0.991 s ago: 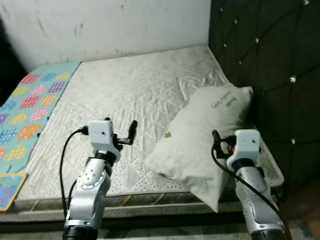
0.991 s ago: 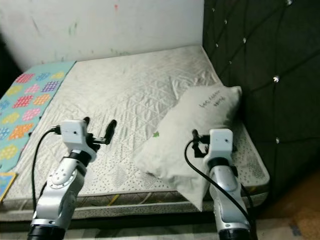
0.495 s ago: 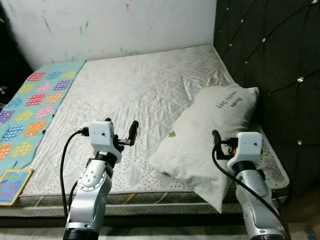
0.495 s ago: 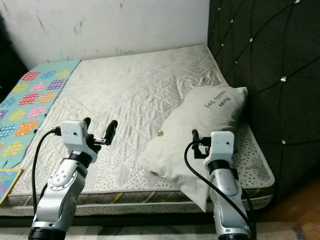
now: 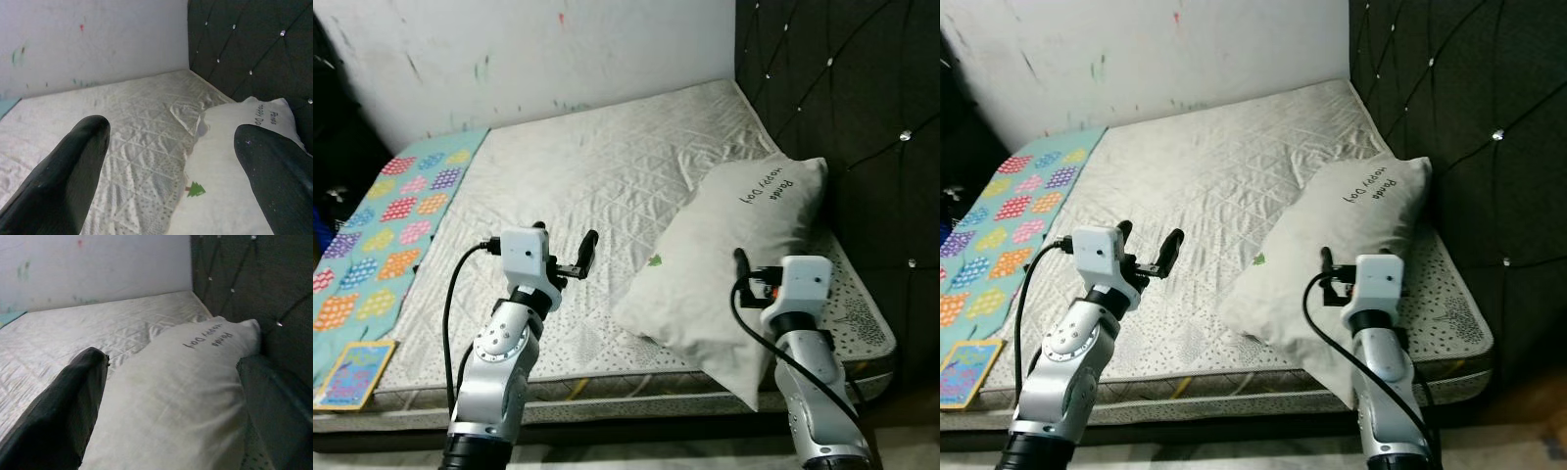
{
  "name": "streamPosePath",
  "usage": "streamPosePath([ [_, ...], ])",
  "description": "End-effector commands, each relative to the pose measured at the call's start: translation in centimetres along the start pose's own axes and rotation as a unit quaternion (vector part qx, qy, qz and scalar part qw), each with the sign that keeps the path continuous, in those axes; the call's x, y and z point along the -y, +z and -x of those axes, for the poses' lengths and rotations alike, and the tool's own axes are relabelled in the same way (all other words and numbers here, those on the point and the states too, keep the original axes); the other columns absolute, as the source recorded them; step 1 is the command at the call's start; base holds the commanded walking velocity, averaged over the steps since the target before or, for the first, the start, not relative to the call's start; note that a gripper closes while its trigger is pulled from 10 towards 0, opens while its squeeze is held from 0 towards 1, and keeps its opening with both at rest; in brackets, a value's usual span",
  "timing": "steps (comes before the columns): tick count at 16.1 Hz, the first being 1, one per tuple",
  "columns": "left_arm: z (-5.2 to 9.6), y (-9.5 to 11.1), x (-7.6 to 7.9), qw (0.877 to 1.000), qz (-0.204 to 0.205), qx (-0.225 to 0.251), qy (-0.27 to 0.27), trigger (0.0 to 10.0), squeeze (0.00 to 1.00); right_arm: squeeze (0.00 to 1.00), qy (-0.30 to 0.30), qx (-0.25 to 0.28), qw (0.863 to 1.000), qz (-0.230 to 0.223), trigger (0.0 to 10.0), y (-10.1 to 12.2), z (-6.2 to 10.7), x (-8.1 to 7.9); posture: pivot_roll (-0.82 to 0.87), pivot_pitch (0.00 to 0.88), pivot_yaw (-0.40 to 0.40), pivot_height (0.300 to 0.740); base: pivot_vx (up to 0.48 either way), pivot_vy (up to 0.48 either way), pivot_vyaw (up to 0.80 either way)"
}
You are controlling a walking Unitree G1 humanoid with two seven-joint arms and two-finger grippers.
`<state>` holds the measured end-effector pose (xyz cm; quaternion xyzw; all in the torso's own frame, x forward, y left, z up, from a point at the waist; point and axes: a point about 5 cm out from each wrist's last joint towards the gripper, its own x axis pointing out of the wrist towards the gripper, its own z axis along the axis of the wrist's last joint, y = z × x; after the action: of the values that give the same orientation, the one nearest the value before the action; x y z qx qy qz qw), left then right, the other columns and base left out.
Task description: Clean up the room
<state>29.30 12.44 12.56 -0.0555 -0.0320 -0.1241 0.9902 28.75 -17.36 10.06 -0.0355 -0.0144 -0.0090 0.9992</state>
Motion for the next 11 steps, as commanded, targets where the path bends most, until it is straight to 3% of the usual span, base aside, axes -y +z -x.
streamPosePath([
  [1, 0.6, -0.2, -0.7, 1.0, -0.007, -0.002, 0.023, 10.0, 0.0, 0.0, 0.039, 0.003, 0.999, -0.001, 10.0, 0.3, -0.6, -1.7, -0.25, 0.0, 0.168, 0.74, 0.0, 0.0, 0.0],
  [4, 1.4, -0.4, -1.0, 0.998, 0.0, 0.0, 0.056, 10.0, 0.0, 0.0, 0.085, 0.0, 0.996, 0.008, 10.0, 0.7, -1.5, -2.9, -0.19, 0.0, 0.088, 0.74, 0.0, 0.0, 0.0],
  [6, 2.9, -0.8, -2.4, 0.994, 0.002, -0.004, 0.106, 10.0, 0.0, 0.0, 0.145, -0.016, 0.989, 0.015, 10.0, 0.3, -1.8, -4.8, -0.13, 0.0, 0.027, 0.74, 0.0, 0.0, 0.0],
  [11, 3.8, -1.3, -2.6, 0.993, -0.001, -0.02, 0.113, 10.0, 0.0, 0.0, 0.166, -0.029, 0.986, 0.006, 10.0, -0.7, -1.3, -5.9, -0.11, 0.0, 0.038, 0.74, 0.0, 0.0, 0.0],
])
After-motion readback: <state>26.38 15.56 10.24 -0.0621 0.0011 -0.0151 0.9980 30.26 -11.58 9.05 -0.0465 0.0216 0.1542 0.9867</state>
